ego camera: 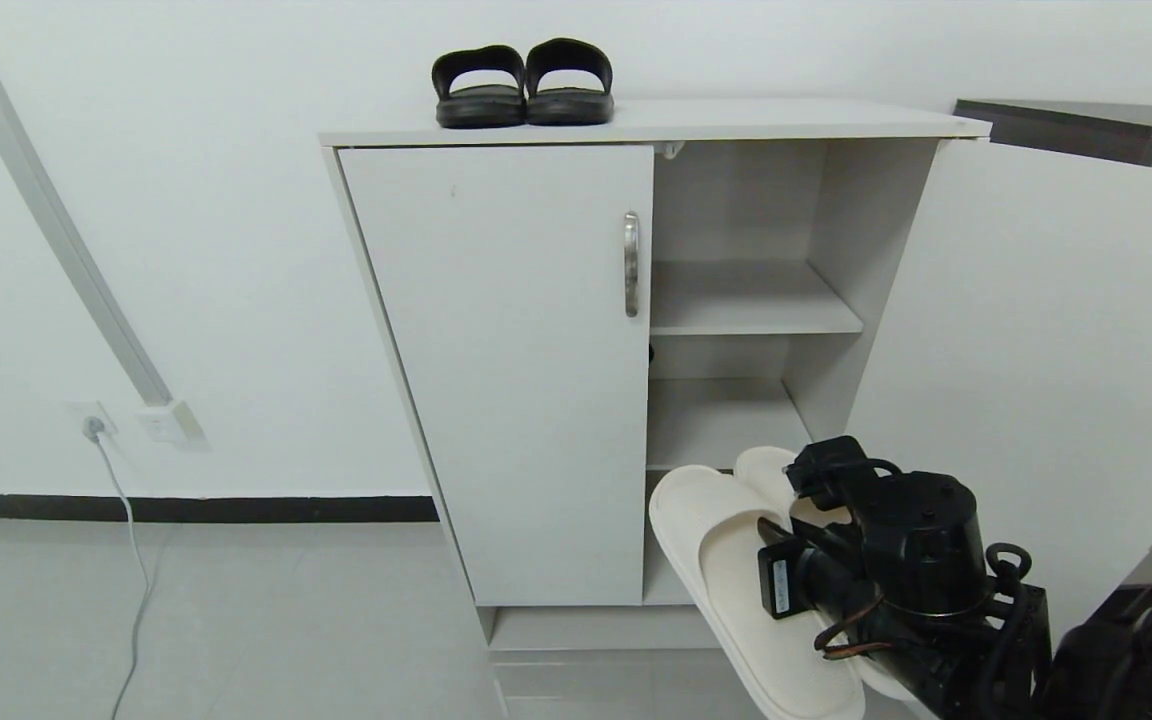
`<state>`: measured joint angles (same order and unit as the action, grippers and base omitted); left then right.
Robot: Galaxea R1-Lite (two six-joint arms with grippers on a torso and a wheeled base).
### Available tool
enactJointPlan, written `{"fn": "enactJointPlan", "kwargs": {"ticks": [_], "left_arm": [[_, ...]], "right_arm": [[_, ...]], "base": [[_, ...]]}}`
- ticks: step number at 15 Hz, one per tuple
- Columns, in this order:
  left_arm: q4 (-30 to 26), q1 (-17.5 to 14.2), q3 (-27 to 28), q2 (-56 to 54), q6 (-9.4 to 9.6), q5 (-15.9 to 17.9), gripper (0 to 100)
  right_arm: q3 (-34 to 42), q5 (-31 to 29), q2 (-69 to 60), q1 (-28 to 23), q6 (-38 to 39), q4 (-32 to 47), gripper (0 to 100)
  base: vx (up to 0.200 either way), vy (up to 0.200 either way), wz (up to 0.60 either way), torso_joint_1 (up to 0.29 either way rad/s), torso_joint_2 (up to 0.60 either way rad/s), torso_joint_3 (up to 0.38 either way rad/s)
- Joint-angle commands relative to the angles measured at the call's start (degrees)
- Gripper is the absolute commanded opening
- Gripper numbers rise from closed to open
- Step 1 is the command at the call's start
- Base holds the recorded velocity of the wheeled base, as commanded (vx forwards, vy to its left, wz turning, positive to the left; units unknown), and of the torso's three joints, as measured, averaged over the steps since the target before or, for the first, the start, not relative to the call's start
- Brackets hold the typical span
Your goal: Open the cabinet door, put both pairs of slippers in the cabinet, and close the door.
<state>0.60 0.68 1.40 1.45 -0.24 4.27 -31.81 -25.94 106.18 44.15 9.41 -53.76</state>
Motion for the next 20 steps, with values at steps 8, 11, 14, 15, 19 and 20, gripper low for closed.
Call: {"fn": "enactJointPlan", "kwargs": {"ticks": [8, 11, 14, 15, 19, 20], "left_arm": [[0.1, -0.4, -0.7, -1.4, -0.81, -0.7, 0], [-0.1, -0.4, -0.6, -1.4, 0.42, 2.9, 0], [-0.7, -0.4, -1.3, -1.4, 3.23, -1.9, 0], [-0.9, -0.4, -1.3, -1.4, 2.27, -5.1, 0], [-0.6, -0.4, -1.4, -1.5, 0.33, -4.2, 0], [-0.6, -0.5, -1.4, -1.4, 0.42, -4.0, 0]], "right_arm": [[0.2, 0.1, 0.0, 1.4, 0.7, -0.1, 0], [0.1, 0.8, 0.3, 2.7, 0.8, -0.7, 0], [-1.6, 0.0, 4.7, 2.7, 0.1, -7.9, 0], [-2.2, -0.2, 5.5, 2.7, -0.4, -9.5, 0], [-14.0, -19.4, 12.6, 1.1, -0.6, -6.9, 0], [-15.6, -21.3, 13.8, 1.0, -0.6, -6.9, 0]], "base": [[0.000, 0.000, 0.00, 0.000, 0.00, 0.000], [0.000, 0.000, 0.00, 0.000, 0.00, 0.000], [0.000, 0.000, 0.00, 0.000, 0.00, 0.000], [0.000, 0.000, 0.00, 0.000, 0.00, 0.000], [0.000, 0.000, 0.00, 0.000, 0.00, 0.000], [0.000, 0.000, 0.00, 0.000, 0.00, 0.000]]}}
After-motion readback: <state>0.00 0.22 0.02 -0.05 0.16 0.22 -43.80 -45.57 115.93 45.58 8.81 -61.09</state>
